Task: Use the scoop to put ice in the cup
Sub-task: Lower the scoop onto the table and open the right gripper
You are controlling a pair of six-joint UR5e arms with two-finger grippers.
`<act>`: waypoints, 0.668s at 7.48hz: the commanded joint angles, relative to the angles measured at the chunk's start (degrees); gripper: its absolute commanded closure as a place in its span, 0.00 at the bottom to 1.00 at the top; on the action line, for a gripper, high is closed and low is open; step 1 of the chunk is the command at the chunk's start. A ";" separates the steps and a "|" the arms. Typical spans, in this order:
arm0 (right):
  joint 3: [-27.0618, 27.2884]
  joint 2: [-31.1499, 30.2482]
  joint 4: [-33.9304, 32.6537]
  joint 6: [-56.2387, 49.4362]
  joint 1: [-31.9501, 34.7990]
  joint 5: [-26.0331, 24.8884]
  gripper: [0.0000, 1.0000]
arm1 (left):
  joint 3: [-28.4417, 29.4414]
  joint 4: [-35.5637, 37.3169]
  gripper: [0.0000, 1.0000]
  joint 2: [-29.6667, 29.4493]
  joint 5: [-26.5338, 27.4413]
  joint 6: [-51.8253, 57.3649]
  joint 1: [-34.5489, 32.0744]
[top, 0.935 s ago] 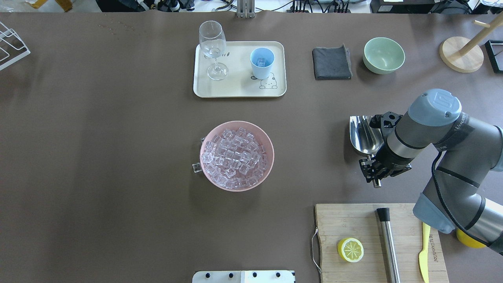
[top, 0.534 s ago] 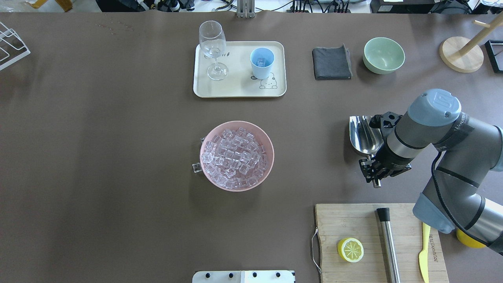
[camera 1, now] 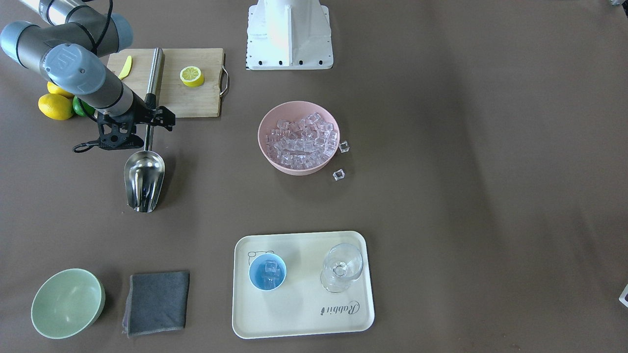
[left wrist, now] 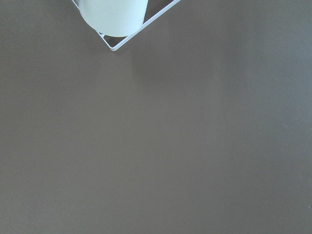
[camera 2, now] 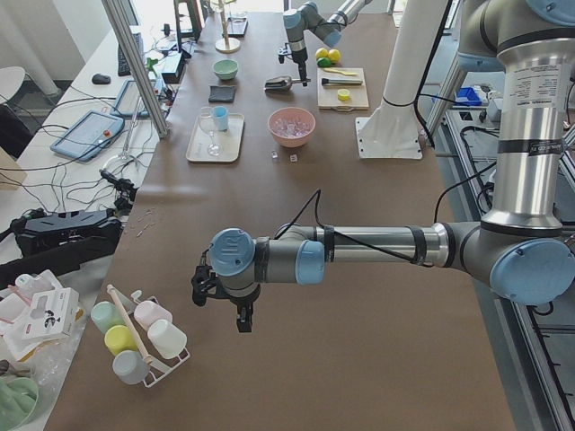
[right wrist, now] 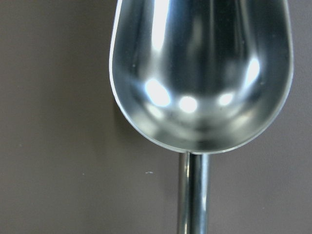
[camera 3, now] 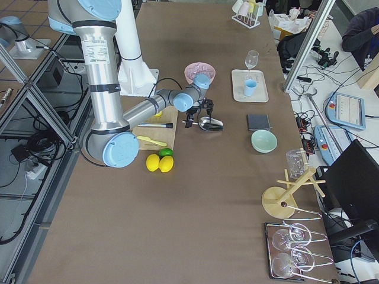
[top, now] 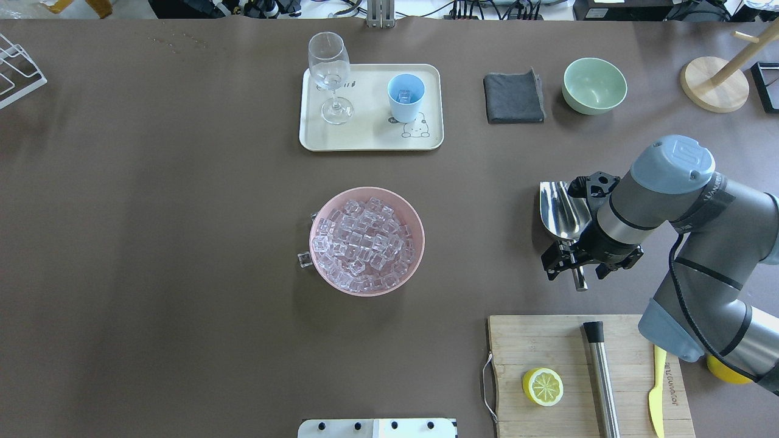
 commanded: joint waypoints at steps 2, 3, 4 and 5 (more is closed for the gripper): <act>2.21 -1.23 -0.90 -4.73 5.91 2.12 0.00 | 0.17 0.00 0.02 0.00 0.09 0.00 0.05; 4.04 -2.63 -3.43 -9.99 8.46 2.13 0.00 | 0.00 0.00 0.02 0.00 0.00 0.00 0.05; 5.02 -3.08 -7.28 -19.00 11.53 1.96 0.00 | 0.09 0.00 0.02 0.00 0.09 0.00 0.05; 5.29 -3.60 -10.11 -26.31 15.21 1.43 0.00 | 0.09 0.00 0.02 -0.09 0.09 0.00 0.23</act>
